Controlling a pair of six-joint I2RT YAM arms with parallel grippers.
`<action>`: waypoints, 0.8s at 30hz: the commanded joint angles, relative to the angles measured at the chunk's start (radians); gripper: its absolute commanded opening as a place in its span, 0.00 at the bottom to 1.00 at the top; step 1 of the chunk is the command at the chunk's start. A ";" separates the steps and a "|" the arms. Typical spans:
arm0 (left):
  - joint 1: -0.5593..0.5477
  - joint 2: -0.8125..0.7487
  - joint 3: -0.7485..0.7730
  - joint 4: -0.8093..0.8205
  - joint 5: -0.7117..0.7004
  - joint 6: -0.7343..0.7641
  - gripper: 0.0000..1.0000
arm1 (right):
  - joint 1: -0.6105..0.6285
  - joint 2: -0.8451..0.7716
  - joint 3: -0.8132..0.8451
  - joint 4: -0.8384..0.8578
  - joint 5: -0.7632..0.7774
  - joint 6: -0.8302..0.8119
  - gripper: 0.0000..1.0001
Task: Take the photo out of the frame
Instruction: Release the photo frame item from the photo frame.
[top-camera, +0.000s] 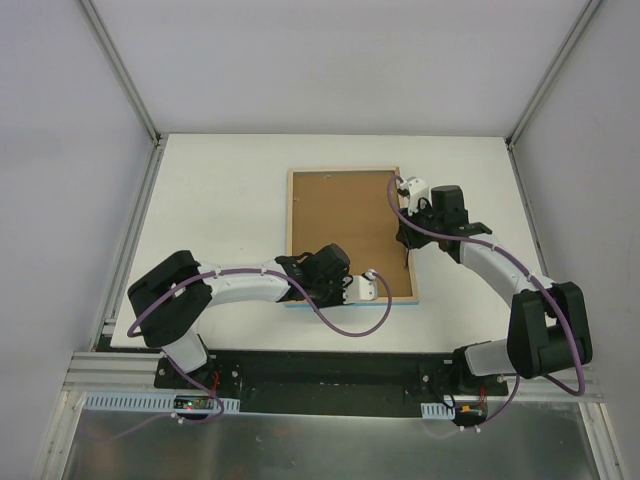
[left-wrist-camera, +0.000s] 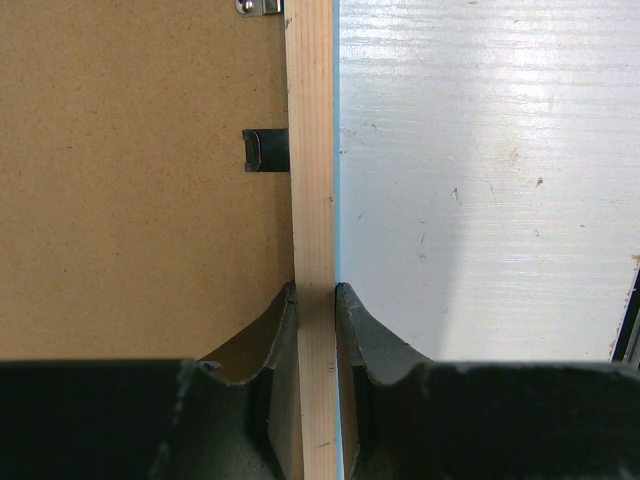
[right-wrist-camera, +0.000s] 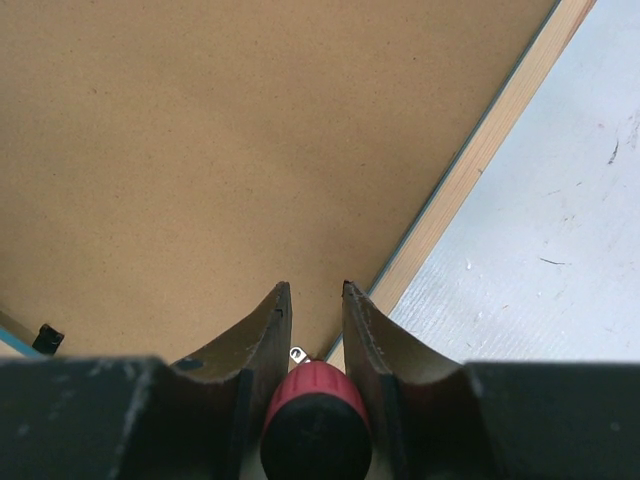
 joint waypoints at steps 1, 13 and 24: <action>0.001 0.049 -0.004 -0.046 -0.008 -0.012 0.00 | -0.004 -0.027 0.036 -0.063 -0.023 -0.051 0.01; 0.001 0.049 -0.003 -0.046 -0.009 -0.012 0.00 | -0.004 -0.018 0.056 -0.122 -0.070 -0.063 0.01; 0.001 0.047 -0.003 -0.046 -0.009 -0.012 0.00 | -0.004 -0.021 0.050 -0.111 -0.078 -0.060 0.01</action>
